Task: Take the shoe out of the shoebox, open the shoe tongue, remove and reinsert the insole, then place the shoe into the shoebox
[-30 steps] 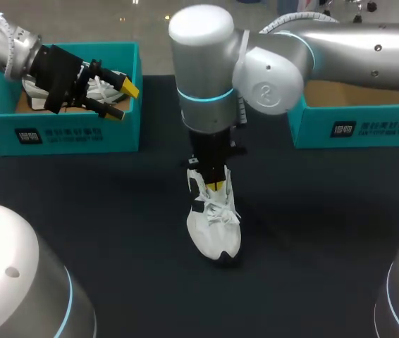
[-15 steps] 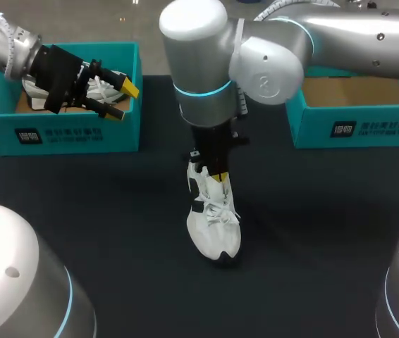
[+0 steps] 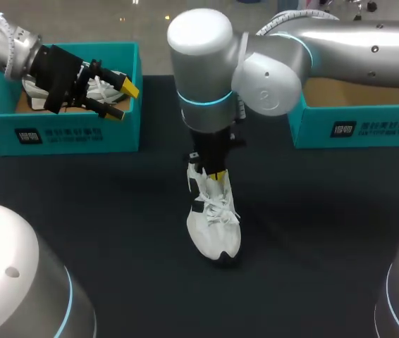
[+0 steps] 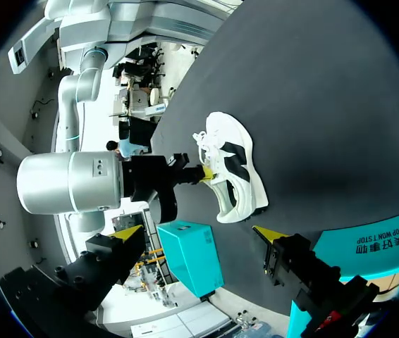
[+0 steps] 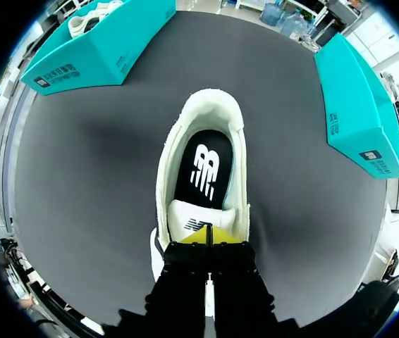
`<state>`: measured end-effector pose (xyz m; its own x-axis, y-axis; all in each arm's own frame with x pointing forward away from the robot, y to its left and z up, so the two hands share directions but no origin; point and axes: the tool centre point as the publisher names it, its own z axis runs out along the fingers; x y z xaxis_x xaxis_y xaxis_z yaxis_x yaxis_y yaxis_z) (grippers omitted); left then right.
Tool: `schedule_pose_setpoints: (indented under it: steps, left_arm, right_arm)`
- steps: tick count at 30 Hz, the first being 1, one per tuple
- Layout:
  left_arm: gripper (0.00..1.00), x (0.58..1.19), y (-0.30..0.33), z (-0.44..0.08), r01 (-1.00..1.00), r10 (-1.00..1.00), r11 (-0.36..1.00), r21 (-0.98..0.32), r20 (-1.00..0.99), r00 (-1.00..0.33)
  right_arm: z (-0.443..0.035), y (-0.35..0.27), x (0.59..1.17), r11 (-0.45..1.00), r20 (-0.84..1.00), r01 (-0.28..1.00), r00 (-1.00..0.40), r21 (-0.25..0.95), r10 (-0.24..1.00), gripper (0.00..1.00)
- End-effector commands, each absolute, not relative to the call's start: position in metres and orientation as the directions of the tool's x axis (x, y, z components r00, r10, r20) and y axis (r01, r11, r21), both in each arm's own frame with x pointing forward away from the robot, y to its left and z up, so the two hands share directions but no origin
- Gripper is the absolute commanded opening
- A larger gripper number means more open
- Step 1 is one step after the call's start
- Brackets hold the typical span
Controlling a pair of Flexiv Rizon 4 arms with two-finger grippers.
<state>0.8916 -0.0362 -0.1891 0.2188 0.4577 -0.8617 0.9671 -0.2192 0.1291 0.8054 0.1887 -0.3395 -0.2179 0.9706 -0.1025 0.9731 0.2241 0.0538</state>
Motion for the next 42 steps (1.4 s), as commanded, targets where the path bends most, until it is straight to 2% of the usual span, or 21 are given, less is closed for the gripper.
schedule_pose_setpoints:
  steps: [1, 5, 9, 26, 28, 29, 32, 34, 36, 40, 42]
  left_arm:
    - [1.00, 0.891, -0.036, -0.189, 0.967, 0.461, -0.219, 0.129, -0.860, 0.219]
    - [1.00, 0.891, -0.036, -0.189, 0.967, 0.461, -0.219, 0.129, -0.860, 0.219]
    - [1.00, 0.891, -0.036, -0.189, 0.967, 0.461, -0.219, 0.129, -0.860, 0.219]
    - [1.00, 0.891, -0.036, -0.189, 0.967, 0.461, -0.219, 0.129, -0.860, 0.219]
    - [1.00, 0.891, -0.036, -0.189, 0.967, 0.461, -0.219, 0.129, -0.860, 0.219]
    - [1.00, 0.891, -0.036, -0.189, 0.967, 0.461, -0.219, 0.129, -0.860, 0.219]
    - [1.00, 0.891, -0.036, -0.189, 0.967, 0.461, -0.219, 0.129, -0.860, 0.219]
    - [1.00, 0.891, -0.036, -0.189, 0.967, 0.461, -0.219, 0.129, -0.860, 0.219]
    - [1.00, 0.891, -0.036, -0.189, 0.967, 0.461, -0.219, 0.129, -0.860, 0.219]
    - [1.00, 0.891, -0.036, -0.189, 0.967, 0.461, -0.219, 0.129, -0.860, 0.219]
    - [1.00, 0.891, -0.036, -0.189, 0.967, 0.461, -0.219, 0.129, -0.860, 0.219]
  right_arm:
    - [-0.320, 0.191, 0.804, 0.253, -0.121, 0.961, -0.239, 0.111, 0.963, 0.00]
    - [-0.308, 0.188, 0.807, 0.375, -0.191, 0.907, -0.341, 0.190, 0.921, 0.00]
    - [-0.307, 0.189, 0.812, 0.473, -0.123, 0.846, -0.457, 0.247, 0.881, 0.00]
    - [-0.306, 0.189, 0.813, 0.474, -0.106, 0.838, -0.463, 0.270, 0.880, 0.00]
    - [-0.302, 0.194, 0.824, 0.694, -0.288, 0.682, -0.633, 0.232, 0.718, 0.00]
    - [-0.298, 0.196, 0.830, 0.807, -0.376, 0.550, -0.716, 0.216, 0.588, 0.00]
    - [-0.288, 0.194, 0.838, 0.954, -0.474, 0.216, -0.831, 0.206, 0.290, 0.00]
    - [-0.286, 0.191, 0.841, 0.991, -0.534, 0.091, -0.836, 0.093, 0.127, 0.00]
    - [-0.286, 0.189, 0.846, 0.998, -0.529, -0.041, -0.848, 0.051, -0.007, 0.00]
    - [-0.287, 0.191, 0.854, 0.971, -0.553, -0.239, -0.807, -0.015, -0.207, 0.00]
    - [-0.292, 0.194, 0.860, 0.954, -0.547, -0.295, -0.793, -0.043, -0.270, 0.00]
